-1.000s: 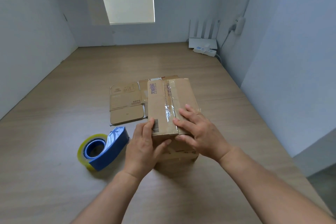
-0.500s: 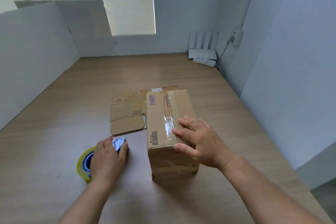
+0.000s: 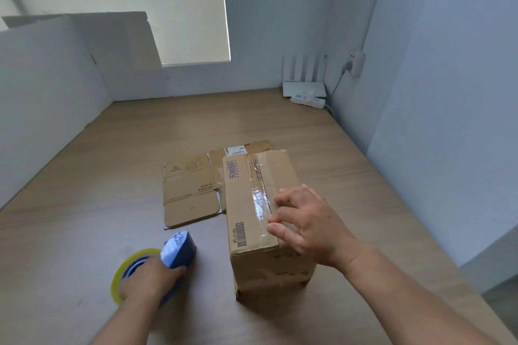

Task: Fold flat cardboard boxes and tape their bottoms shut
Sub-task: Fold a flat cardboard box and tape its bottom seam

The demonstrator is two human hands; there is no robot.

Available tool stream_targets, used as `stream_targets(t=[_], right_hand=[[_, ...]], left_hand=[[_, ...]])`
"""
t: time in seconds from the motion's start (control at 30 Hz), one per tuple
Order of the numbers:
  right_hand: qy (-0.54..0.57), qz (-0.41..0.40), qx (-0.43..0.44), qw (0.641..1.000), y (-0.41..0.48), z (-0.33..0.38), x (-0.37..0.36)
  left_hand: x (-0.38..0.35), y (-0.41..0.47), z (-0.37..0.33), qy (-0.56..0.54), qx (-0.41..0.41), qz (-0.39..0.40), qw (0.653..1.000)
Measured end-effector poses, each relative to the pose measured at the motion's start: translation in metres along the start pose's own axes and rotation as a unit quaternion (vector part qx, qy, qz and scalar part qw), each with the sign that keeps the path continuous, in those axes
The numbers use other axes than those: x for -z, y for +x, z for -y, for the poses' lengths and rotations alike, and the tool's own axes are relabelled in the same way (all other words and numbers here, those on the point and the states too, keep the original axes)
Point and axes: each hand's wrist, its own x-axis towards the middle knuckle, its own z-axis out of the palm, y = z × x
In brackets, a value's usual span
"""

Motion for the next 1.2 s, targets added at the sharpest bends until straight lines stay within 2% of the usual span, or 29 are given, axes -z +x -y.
stream_targets(t=[0.07,0.17,0.27,0.43,0.6,0.67,0.73,0.77,0.87,0.97,1.1,1.2], right_hand=[[-0.003,-0.005,0.013,1.000,0.004,0.002,0.001],[0.000,0.022,0.013,1.000,0.011,0.004,0.001],[0.004,0.018,0.015,1.000,0.013,0.004,-0.002],[0.004,0.007,-0.030,1.000,0.015,0.006,-0.002],[0.098,0.032,-0.089,0.991,0.024,0.012,0.010],[0.202,0.043,-0.108,0.972,0.024,0.014,0.017],[0.332,0.054,-0.117,0.934,0.023,0.018,0.022],[0.362,0.051,-0.110,0.924,0.022,0.020,0.023],[0.366,-0.023,-0.078,0.927,0.022,0.025,0.025],[0.378,-0.079,-0.098,0.917,0.022,0.032,0.024],[0.408,-0.119,-0.134,0.895,0.021,0.040,0.024],[0.459,-0.109,-0.155,0.868,0.017,0.041,0.033]], left_hand=[[0.009,0.005,0.002,-0.120,-0.032,0.013,0.992],[0.040,-0.002,-0.002,-0.310,-0.082,0.039,0.946],[0.084,-0.023,-0.013,-0.375,-0.186,0.059,0.906],[0.139,-0.067,-0.030,-0.368,-0.350,0.107,0.855],[0.156,-0.089,-0.045,-0.326,-0.415,0.143,0.837],[0.159,-0.094,-0.049,-0.308,-0.427,0.157,0.835],[0.161,-0.099,-0.053,-0.301,-0.433,0.165,0.834],[0.162,-0.101,-0.054,-0.296,-0.433,0.164,0.835],[0.165,-0.107,-0.058,-0.278,-0.432,0.153,0.844],[0.170,-0.114,-0.061,-0.276,-0.429,0.146,0.848],[0.178,-0.124,-0.066,-0.269,-0.416,0.142,0.857],[0.185,-0.129,-0.064,-0.253,-0.417,0.149,0.861]])
